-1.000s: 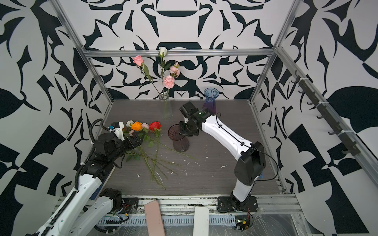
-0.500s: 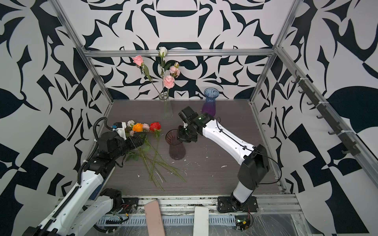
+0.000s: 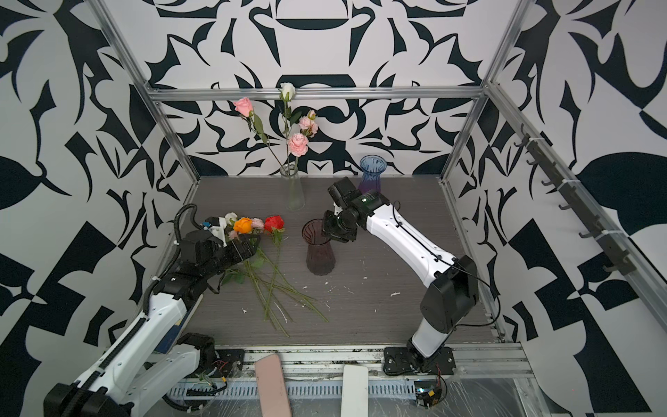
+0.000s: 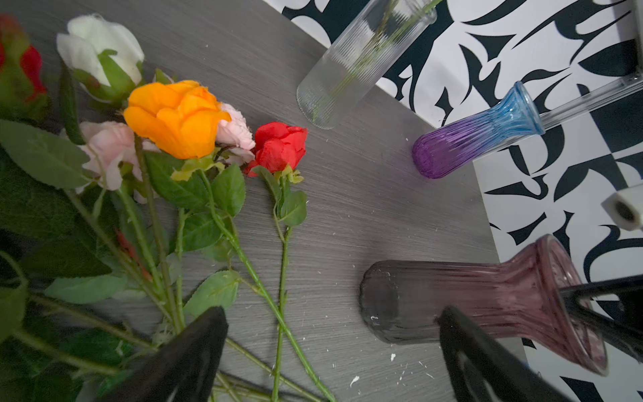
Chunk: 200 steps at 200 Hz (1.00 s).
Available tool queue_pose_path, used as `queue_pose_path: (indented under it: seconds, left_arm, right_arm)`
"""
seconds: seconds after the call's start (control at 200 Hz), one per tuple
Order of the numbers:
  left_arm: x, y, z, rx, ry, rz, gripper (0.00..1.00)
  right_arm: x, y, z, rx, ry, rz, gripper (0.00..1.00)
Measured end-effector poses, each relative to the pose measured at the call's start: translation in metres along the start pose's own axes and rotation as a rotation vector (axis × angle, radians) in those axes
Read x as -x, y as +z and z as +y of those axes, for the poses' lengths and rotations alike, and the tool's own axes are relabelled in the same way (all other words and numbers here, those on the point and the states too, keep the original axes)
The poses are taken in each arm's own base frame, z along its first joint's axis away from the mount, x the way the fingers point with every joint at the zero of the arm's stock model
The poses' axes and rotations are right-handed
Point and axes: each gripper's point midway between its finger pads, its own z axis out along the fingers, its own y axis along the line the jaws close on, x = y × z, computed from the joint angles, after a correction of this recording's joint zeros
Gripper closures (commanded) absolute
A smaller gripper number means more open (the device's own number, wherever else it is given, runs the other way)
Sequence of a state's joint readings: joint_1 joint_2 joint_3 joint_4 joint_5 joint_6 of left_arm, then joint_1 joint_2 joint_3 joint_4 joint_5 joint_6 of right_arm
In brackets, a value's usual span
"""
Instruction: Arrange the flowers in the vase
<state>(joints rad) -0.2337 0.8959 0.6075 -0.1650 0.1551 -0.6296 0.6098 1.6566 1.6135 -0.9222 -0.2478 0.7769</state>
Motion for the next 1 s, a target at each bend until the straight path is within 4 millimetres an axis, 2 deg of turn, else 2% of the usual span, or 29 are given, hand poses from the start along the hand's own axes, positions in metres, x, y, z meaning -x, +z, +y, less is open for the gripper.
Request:
queue_pose_path:
  seconds: [0.12, 0.235, 0.4, 0.49, 0.56, 0.635, 0.75, 0.875, 1.0]
  left_arm:
    - [0.0, 0.004, -0.002, -0.003, -0.003, 0.022, 0.0]
    - [0.0, 0.01, -0.007, -0.015, -0.004, 0.065, 0.06]
    - [-0.011, 0.026, -0.008, -0.023, -0.01, 0.165, 0.14]
    - [-0.023, 0.04, 0.0, 0.003, -0.034, 0.242, 0.29]
    - [-0.034, 0.051, 0.01, 0.04, -0.056, 0.306, 0.4]
    - [-0.044, 0.064, 0.021, 0.085, -0.078, 0.373, 0.45]
    - [-0.058, 0.079, 0.035, 0.14, -0.12, 0.45, 0.48]
    - [-0.069, 0.091, 0.043, 0.17, -0.158, 0.511, 0.49]
    - [-0.075, 0.1, 0.048, 0.193, -0.199, 0.54, 0.49]
  right_arm:
    - [0.007, -0.005, -0.001, 0.006, -0.001, -0.018, 0.58]
    - [0.016, -0.015, -0.007, 0.011, 0.01, -0.047, 0.59]
    - [0.041, -0.058, -0.027, 0.039, 0.07, -0.169, 0.61]
    - [0.047, -0.082, -0.045, 0.045, 0.113, -0.23, 0.62]
    - [0.048, -0.091, -0.057, 0.041, 0.141, -0.255, 0.62]
    - [0.044, -0.092, -0.066, 0.036, 0.155, -0.257, 0.62]
    - [0.034, -0.084, -0.076, 0.024, 0.173, -0.227, 0.63]
    - [0.026, -0.077, -0.083, 0.014, 0.187, -0.204, 0.63]
    - [0.026, -0.081, -0.085, 0.021, 0.193, -0.215, 0.63]
